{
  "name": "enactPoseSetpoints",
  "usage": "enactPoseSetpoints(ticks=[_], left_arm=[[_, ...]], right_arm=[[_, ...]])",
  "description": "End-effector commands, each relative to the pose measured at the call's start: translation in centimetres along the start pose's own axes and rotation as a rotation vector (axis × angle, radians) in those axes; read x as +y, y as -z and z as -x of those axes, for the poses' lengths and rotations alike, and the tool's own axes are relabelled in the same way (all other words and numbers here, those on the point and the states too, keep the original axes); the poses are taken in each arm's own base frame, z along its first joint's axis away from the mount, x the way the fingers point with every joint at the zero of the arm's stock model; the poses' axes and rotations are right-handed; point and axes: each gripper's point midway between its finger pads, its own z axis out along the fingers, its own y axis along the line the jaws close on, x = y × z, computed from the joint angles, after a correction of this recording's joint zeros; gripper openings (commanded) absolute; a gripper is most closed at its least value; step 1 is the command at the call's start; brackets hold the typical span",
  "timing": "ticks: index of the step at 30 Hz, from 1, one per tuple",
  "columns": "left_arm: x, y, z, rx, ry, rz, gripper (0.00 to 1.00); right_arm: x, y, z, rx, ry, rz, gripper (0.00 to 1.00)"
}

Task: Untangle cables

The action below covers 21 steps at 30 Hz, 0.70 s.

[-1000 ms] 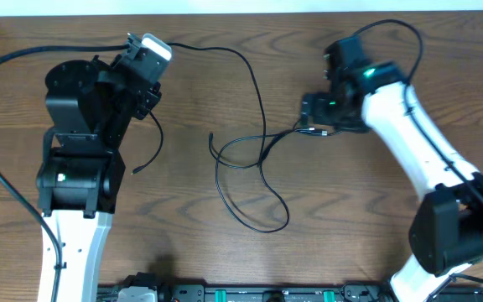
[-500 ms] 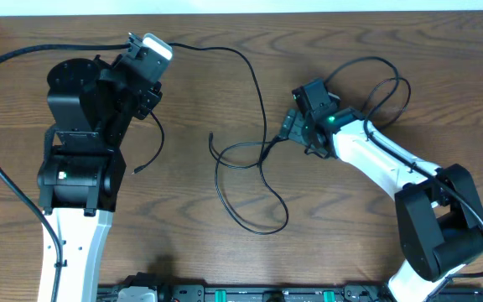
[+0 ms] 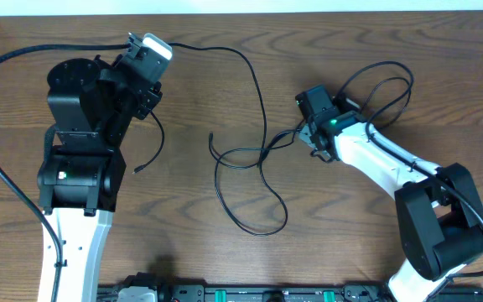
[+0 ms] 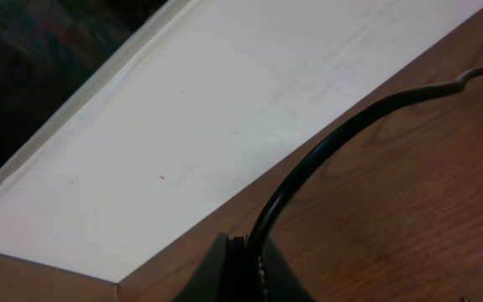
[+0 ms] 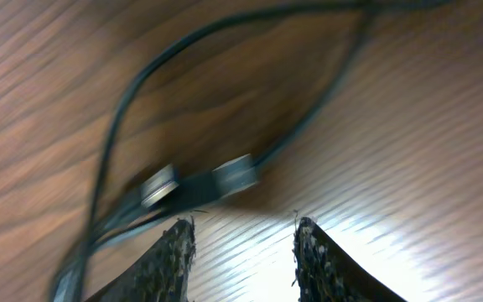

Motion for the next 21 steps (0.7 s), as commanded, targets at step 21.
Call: enactPoseSetpoints(ticks=[21], left_arm=[[-0.3, 0.2, 0.4, -0.021, 0.047, -0.026, 0.08]], right_arm=[[-4.1, -5.2, 2.5, -0.124, 0.015, -0.064, 0.51]])
